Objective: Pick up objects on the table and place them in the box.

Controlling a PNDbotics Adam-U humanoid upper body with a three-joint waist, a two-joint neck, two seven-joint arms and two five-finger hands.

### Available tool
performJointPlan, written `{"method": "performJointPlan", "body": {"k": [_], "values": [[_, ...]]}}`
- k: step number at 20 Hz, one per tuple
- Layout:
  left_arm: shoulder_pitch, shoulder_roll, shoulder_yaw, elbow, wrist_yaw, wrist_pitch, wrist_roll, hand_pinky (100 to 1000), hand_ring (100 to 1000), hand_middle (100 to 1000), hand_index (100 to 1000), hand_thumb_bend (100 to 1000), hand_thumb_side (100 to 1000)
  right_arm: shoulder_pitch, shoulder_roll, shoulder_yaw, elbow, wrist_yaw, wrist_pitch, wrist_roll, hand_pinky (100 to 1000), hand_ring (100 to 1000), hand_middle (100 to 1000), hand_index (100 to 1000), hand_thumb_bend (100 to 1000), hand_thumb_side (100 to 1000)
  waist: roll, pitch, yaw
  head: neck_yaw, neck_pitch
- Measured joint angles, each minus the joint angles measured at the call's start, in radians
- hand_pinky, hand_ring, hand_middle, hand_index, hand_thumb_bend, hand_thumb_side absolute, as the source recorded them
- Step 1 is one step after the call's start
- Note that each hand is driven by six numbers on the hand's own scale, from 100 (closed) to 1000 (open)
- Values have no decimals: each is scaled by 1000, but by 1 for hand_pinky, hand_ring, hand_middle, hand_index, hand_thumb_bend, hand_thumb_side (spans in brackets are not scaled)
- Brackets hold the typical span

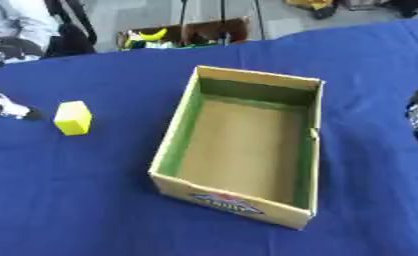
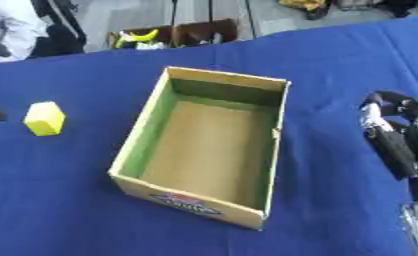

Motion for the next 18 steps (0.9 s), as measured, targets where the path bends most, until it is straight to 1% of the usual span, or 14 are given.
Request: {"method": "performJointPlan", "body": {"k": [3, 6, 9, 11, 12, 16, 18], "values": [[-29, -3, -11, 37, -14, -6, -27, 711, 865, 966, 1000, 663, 676, -4, -6, 3, 1, 0, 0, 3, 868, 985, 575, 823, 100, 680, 1, 1, -6, 4, 0], [-62, -24, -20, 83, -26, -4, -43, 705, 861, 978, 1000, 639, 665, -7, -6, 5, 1, 0, -1, 5, 867, 985, 575, 823, 100, 680, 3, 6, -15, 8, -1], [-89, -48, -24, 139, -35, 0, -54, 701, 861, 988, 1000, 657, 681, -7, -6, 5, 1, 0, -1, 7, 867, 985, 575, 822, 100, 680, 4, 11, -19, 13, -1], [-99, -61, -28, 175, -40, 2, -58, 701, 862, 997, 1000, 659, 665, -10, -6, 6, 2, 0, 0, 8, 867, 985, 575, 822, 100, 680, 4, 14, -22, 13, -1], [-105, -67, -29, 191, -43, 2, -61, 703, 865, 1000, 1000, 632, 644, -13, -6, 6, 2, 0, 0, 8, 867, 985, 575, 822, 100, 680, 4, 15, -23, 13, -2], [-115, -81, -39, 239, -51, 1, -72, 706, 867, 1000, 1000, 607, 619, -15, -6, 6, 2, 0, 1, 9, 867, 985, 575, 822, 100, 680, 4, 22, -28, 15, -14], [-115, -83, -40, 254, -56, 3, -75, 707, 867, 1000, 1000, 618, 613, -16, -7, 6, 2, 0, 2, 10, 867, 985, 575, 822, 100, 680, 4, 27, -29, 17, -21]]}}
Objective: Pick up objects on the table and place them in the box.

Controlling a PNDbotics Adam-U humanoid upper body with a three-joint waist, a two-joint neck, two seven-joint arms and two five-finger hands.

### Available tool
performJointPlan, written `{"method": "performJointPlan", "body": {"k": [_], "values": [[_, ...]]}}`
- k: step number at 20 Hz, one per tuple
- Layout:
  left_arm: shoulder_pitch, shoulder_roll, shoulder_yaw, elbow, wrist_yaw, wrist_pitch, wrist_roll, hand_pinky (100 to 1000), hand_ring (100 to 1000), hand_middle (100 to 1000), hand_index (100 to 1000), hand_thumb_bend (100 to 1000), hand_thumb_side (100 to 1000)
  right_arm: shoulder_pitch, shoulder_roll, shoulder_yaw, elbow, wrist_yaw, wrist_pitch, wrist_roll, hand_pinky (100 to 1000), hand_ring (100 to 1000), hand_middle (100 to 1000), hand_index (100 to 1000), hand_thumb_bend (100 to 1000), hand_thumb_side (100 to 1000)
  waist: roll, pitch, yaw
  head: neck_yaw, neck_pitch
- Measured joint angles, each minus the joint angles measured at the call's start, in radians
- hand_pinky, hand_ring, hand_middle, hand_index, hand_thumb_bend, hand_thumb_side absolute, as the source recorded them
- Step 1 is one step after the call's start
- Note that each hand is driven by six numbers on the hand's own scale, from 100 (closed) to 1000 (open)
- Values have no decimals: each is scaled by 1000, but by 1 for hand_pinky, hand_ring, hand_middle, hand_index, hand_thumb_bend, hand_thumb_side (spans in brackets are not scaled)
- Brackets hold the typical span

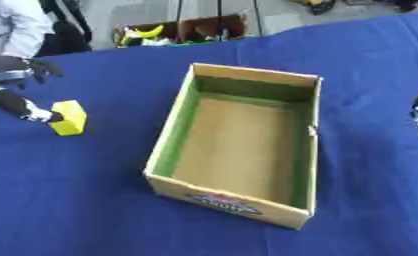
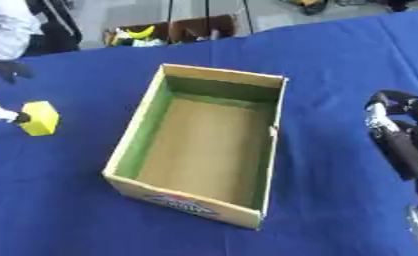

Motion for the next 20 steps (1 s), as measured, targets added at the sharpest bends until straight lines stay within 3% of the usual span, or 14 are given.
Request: {"method": "performJointPlan", "body": {"k": [8, 11, 20], "values": [[-11, -15, 0, 36, -45, -1, 1, 707, 869, 1000, 1000, 611, 609, -8, -3, 5, 3, 0, 0, 1, 867, 985, 575, 821, 100, 680, 0, 7, -3, 1, -19], [-14, -15, 0, 43, -55, -3, 3, 697, 847, 990, 1000, 557, 594, -8, -6, 5, 5, 0, 1, 1, 866, 985, 575, 821, 100, 679, 0, 11, -6, 2, -24], [-25, -25, 8, 88, -109, -20, 21, 678, 823, 950, 1000, 513, 581, -17, -9, 6, 5, 0, 0, 9, 867, 986, 575, 820, 100, 679, 7, 32, -19, 10, -43]]}}
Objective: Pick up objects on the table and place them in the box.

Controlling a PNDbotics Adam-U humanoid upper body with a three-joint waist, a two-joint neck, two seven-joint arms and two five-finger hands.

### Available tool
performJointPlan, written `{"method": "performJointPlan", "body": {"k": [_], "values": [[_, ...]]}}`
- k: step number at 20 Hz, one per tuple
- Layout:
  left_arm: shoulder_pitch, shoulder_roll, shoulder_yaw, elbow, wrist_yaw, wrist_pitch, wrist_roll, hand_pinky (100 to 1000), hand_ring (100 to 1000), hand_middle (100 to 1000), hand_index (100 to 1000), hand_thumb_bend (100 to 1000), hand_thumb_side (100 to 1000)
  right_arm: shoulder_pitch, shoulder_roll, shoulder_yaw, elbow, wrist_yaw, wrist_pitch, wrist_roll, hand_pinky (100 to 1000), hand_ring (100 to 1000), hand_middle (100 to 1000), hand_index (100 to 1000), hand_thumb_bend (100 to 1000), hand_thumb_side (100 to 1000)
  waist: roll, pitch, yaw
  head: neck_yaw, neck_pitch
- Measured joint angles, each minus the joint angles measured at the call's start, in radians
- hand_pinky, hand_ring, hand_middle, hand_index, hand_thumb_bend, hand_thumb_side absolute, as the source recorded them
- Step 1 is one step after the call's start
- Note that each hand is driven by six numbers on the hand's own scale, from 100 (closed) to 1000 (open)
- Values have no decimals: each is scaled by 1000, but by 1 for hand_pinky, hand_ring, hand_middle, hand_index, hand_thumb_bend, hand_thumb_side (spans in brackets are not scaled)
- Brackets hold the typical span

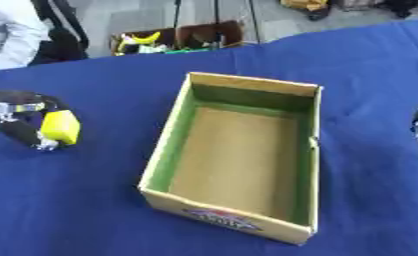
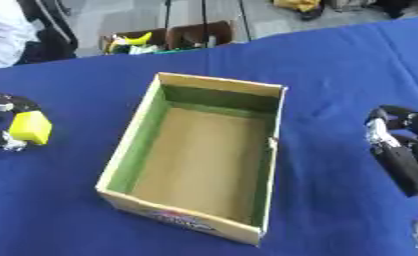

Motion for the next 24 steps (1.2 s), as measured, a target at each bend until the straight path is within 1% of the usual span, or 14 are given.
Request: {"method": "performJointPlan", "body": {"k": [5, 10, 11, 12, 13, 15, 19, 20, 21, 24], "values": [[-8, 0, 8, 11, -9, -1, 6, 638, 784, 866, 1000, 469, 576, -3, -3, 0, 0, -1, 0, 0, 866, 986, 575, 819, 100, 678, 2, 6, -4, 4, -7], [-11, 0, 15, 18, -7, -3, 19, 551, 678, 756, 1000, 325, 541, -8, -8, 0, 0, -2, 0, 0, 866, 987, 575, 819, 100, 677, 2, 9, -6, 4, -7], [-11, 0, 17, 19, -4, -5, 23, 531, 655, 727, 984, 284, 536, -8, -8, 0, 0, -2, 0, 0, 866, 988, 575, 819, 100, 677, 2, 10, -5, 4, -7], [-11, 0, 17, 21, 0, -6, 28, 522, 651, 722, 981, 276, 535, -8, -8, 0, 0, -2, 0, 0, 866, 988, 575, 819, 100, 680, 2, 10, -5, 4, -7], [-11, 0, 17, 23, 3, -7, 33, 504, 631, 688, 940, 183, 534, -8, -8, 0, 0, -2, 0, 0, 866, 988, 575, 819, 100, 677, 3, 10, -5, 4, -7], [-12, 0, 17, 23, 9, -7, 48, 488, 615, 660, 899, 100, 536, -7, -9, 0, 0, -2, 0, 0, 866, 988, 575, 819, 100, 676, 3, 11, -3, 4, -7], [-12, 0, 17, 23, 22, -2, 82, 469, 591, 643, 876, 100, 570, -6, -9, 0, 0, -3, 0, 0, 867, 989, 575, 820, 100, 676, 3, 11, 0, 4, -7], [-12, 0, 17, 24, 25, 1, 88, 465, 587, 639, 873, 100, 561, -4, -9, 0, 0, -3, 0, 0, 867, 989, 575, 820, 100, 676, 4, 11, 0, 4, -7], [-12, 0, 17, 24, 27, 4, 94, 441, 569, 621, 855, 100, 534, -2, -9, 0, 0, -4, 0, 0, 867, 990, 575, 820, 100, 676, 4, 11, 0, 4, -7], [-12, 0, 17, 24, 34, 13, 112, 413, 541, 581, 805, 100, 514, 1, -9, 0, 0, -5, 0, 0, 867, 990, 575, 820, 100, 676, 8, 11, 0, 4, -7]]}}
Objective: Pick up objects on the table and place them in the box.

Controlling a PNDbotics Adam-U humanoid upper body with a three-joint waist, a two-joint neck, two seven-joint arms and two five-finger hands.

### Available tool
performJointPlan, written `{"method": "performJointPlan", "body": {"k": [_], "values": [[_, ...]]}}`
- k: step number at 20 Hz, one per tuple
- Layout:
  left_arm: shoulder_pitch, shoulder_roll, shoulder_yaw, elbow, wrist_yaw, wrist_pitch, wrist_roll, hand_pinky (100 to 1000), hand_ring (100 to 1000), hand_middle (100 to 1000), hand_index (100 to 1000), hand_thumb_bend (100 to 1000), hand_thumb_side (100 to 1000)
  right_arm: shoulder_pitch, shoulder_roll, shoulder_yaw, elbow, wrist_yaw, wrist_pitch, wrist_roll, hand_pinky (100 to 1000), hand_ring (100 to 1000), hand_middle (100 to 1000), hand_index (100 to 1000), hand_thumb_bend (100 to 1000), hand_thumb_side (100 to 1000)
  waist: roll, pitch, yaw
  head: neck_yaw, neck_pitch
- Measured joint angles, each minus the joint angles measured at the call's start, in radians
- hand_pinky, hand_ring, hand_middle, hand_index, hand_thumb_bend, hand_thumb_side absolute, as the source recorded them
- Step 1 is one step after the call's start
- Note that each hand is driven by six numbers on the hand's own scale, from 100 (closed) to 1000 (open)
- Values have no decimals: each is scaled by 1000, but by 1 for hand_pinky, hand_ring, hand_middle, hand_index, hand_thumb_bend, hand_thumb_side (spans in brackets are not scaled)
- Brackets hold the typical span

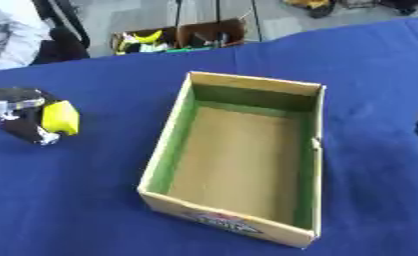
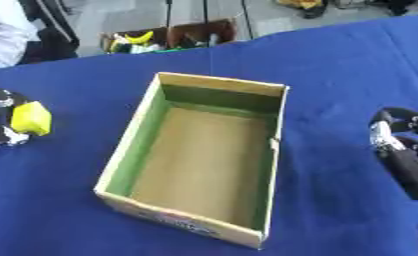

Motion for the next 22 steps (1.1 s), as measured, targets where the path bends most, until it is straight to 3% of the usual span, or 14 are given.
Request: {"method": "performJointPlan", "body": {"k": [5, 15, 22], "values": [[2, 0, 0, -2, 0, 12, 56, 333, 475, 507, 694, 100, 491, 1, 0, 0, 0, -1, 0, 0, 868, 991, 575, 820, 100, 676, 0, 0, 0, 0, 1], [3, 0, 4, -35, -5, 28, 172, 293, 448, 480, 662, 100, 434, 11, 1, 0, 0, -1, 0, 0, 869, 991, 575, 820, 100, 679, 2, -15, 2, -2, 11], [-6, 3, -6, -172, 37, 35, 191, 275, 435, 470, 652, 100, 445, 21, 4, 0, 0, 0, 0, 0, 869, 992, 575, 820, 100, 678, 0, -42, 16, -8, 31]]}}
